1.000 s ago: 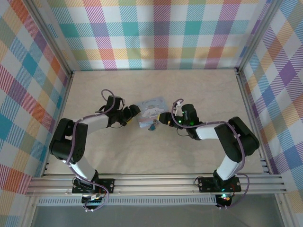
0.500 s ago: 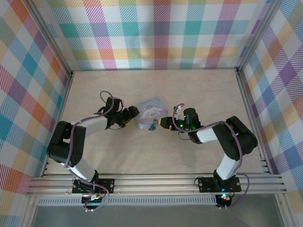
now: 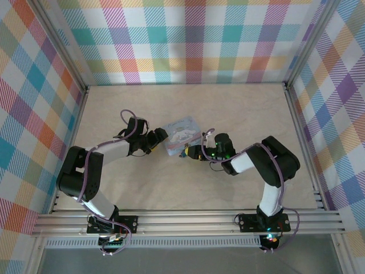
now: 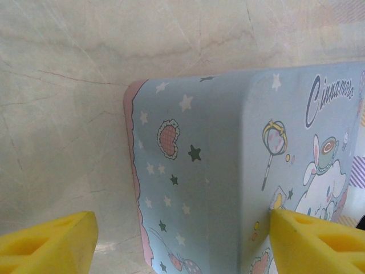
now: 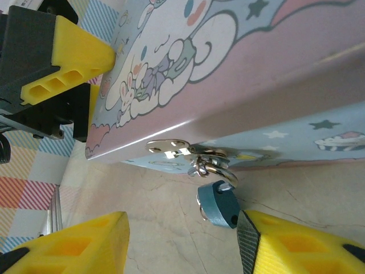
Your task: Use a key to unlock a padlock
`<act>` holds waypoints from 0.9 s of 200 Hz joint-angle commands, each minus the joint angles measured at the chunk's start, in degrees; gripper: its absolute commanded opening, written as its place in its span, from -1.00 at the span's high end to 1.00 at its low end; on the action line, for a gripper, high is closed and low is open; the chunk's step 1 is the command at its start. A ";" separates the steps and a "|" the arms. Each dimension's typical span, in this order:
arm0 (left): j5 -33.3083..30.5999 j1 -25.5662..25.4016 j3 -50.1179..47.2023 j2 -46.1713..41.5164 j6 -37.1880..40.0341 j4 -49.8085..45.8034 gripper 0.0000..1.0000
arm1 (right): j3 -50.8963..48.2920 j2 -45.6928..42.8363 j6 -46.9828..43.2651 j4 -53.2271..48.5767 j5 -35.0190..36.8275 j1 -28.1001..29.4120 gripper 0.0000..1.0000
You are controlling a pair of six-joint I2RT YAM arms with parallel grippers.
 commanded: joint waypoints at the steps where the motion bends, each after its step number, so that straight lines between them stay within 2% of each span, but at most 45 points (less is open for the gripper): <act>1: -3.22 -0.61 -1.57 1.17 -0.07 -9.41 -0.54 | 1.66 1.45 0.84 3.68 -1.50 0.47 -0.06; 180: -3.48 -0.70 -0.18 1.25 -0.14 -10.64 -0.55 | 4.32 7.64 2.30 8.13 -1.99 0.62 0.11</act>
